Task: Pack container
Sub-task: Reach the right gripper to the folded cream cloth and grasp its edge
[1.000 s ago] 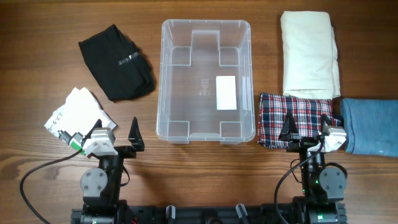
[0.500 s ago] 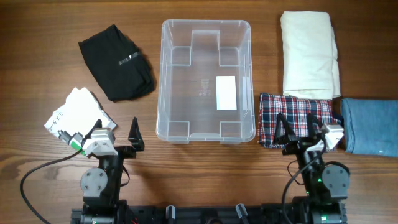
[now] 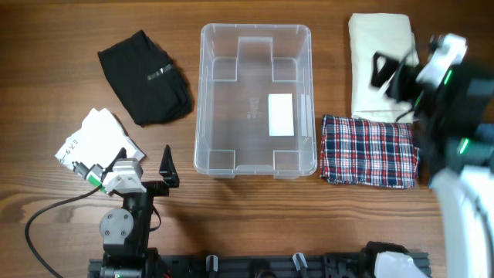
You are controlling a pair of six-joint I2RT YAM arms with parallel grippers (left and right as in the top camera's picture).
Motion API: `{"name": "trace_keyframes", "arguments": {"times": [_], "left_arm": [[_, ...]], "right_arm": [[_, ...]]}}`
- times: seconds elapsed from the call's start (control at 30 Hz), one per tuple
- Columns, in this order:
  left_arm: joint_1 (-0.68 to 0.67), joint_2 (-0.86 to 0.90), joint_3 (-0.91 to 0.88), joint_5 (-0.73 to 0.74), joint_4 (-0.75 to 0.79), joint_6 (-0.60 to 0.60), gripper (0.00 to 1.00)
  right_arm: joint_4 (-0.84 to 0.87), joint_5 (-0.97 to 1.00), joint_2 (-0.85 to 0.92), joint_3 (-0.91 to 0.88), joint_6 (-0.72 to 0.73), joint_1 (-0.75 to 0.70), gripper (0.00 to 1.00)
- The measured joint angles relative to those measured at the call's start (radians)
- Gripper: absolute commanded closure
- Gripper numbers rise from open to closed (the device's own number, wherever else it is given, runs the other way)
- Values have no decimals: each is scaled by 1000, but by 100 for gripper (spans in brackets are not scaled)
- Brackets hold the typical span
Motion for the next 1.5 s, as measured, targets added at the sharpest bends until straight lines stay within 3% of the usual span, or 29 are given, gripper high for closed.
{"name": "trace_keyframes", "arguments": {"times": [0.17, 0.43, 0.7, 1.17, 1.5], "left_arm": [[0, 0, 0, 0, 0, 0, 0], [0, 0, 0, 0, 0, 0, 0], [0, 0, 0, 0, 0, 0, 0], [0, 0, 0, 3, 1, 0, 0], [0, 0, 0, 3, 0, 0, 0]], "right_arm": [[-232, -76, 246, 314, -75, -175, 0], [-243, -97, 291, 351, -281, -381, 0], [-218, -168, 512, 355, -425, -381, 0], [-41, -217, 861, 355, -469, -354, 0], [29, -13, 926, 355, -469, -220, 0]]}}
